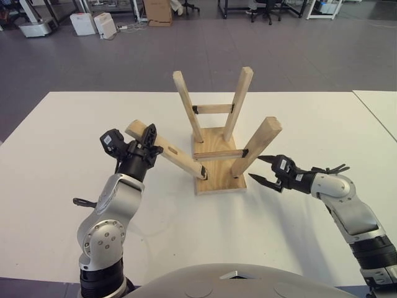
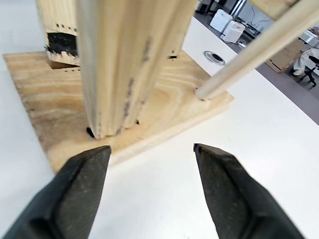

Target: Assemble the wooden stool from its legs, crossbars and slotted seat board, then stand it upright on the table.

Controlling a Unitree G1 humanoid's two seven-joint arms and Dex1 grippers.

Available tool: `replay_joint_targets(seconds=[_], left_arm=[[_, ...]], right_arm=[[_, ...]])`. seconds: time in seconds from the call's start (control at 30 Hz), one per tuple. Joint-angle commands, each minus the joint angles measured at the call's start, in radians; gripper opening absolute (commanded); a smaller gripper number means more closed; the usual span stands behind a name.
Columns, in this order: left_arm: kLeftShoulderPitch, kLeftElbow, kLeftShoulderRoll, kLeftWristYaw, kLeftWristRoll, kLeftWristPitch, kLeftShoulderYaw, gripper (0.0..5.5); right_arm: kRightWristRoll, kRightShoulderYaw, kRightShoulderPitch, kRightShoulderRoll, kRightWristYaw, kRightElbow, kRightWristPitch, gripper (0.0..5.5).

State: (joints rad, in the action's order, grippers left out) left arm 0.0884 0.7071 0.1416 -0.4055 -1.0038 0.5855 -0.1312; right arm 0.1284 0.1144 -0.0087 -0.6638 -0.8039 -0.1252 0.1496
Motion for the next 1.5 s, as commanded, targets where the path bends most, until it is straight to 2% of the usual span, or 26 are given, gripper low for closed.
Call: replay_joint_targets(seconds=[0.03, 0.23, 0.37, 0.6, 0.8, 1.0, 1.23, 1.27, 1.33, 1.43, 1.5], left_arm=[[0.027, 0.033, 0.004, -0.098, 0.058, 0.065, 0.018, 1.02], [0.031, 0.037, -0.01, -0.182, 0.12, 0.111, 0.065, 1.02], [0.053, 0.053, -0.004, -0.168, 0.213, 0.115, 0.11, 1.02], [0.047, 0.088, 0.099, -0.1, 0.457, 0.135, 0.241, 1.02], [0.084, 0.043, 0.067, -0.055, 0.567, 0.1, 0.302, 1.03], [0.041, 0.037, 0.065, -0.02, 0.675, 0.113, 0.362, 1.03], [0.09, 0.093, 0.043, 0.017, 0.732, 0.059, 0.342, 1.03], [0.091, 0.088, 0.038, 0.024, 0.73, 0.052, 0.323, 1.03], [0.076, 0.072, 0.024, 0.039, 0.719, 0.043, 0.291, 1.03], [0.04, 0.05, 0.003, 0.059, 0.717, 0.046, 0.275, 1.03], [0.024, 0.043, -0.01, 0.061, 0.713, 0.048, 0.263, 1.03]], right_arm=[[-0.121, 0.07, -0.051, -0.016, 0.009, 0.085, -0.023, 3.11], [-0.163, 0.221, -0.125, 0.092, -0.044, 0.044, 0.002, 3.11], [-0.162, 0.241, -0.121, 0.112, -0.051, 0.023, 0.02, 3.11], [-0.148, 0.194, -0.09, 0.077, -0.046, 0.006, 0.031, 3.11], [-0.107, 0.161, -0.096, 0.093, -0.033, -0.052, 0.073, 3.11], [-0.077, 0.112, -0.09, 0.076, -0.02, -0.086, 0.117, 3.11], [-0.109, 0.1, -0.107, 0.064, 0.009, -0.058, 0.118, 3.11], [-0.097, 0.087, -0.103, 0.065, 0.013, -0.064, 0.12, 3.11], [0.004, -0.018, -0.091, 0.085, 0.033, -0.11, 0.172, 3.11], [0.404, -0.325, -0.128, 0.154, 0.116, -0.28, 0.352, 3.11], [0.669, -0.44, -0.204, 0.168, 0.235, -0.392, 0.442, 3.11]])
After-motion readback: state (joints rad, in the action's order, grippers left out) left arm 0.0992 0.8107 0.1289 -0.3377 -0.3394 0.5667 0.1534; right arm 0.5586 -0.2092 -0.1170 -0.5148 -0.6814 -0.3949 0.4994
